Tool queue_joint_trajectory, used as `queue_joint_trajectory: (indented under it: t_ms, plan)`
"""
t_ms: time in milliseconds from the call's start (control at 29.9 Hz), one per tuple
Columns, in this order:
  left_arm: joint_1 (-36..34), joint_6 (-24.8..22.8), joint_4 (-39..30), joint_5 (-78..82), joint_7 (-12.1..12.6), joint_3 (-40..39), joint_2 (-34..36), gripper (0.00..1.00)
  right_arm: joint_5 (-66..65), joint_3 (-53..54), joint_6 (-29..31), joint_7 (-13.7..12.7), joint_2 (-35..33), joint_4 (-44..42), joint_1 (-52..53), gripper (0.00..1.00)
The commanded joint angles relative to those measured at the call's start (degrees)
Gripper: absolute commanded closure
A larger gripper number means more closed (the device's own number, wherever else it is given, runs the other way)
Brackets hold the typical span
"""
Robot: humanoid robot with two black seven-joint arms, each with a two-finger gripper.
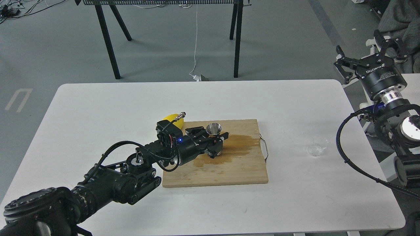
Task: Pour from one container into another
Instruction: 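Lower the jigger upright onto the cutting board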
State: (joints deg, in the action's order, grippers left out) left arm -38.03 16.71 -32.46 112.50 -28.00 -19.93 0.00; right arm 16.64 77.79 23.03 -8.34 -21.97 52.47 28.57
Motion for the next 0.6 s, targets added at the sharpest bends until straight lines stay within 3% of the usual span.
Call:
queue_joint_trajectory:
  t_ms: [0,134,234,569]
  plan:
    - [0.33,-0.01,-0.23,0.00,0.00,0.07,0.00,0.51,0.06,-0.01,0.00,-0.01,0.00,0.00,0.00,0.01]
    - [0.33,0.78,-0.58,-0.08,0.00,-0.02,0.00,0.41,-0.03,0.08,0.00,-0.01,0.00,0.00,0.00,0.01]
    - [0.41,1.31,-0.76,-0.08,0.00,-0.02,0.00,0.18,0.06,-0.01,0.00,-0.01,0.00,0.08,-0.18,0.01]
    - [1.56,1.31,-0.94,-0.17,0.00,-0.02,0.00,0.13,0.15,0.08,0.17,-0.01,-0.35,0.17,-0.53,0.01]
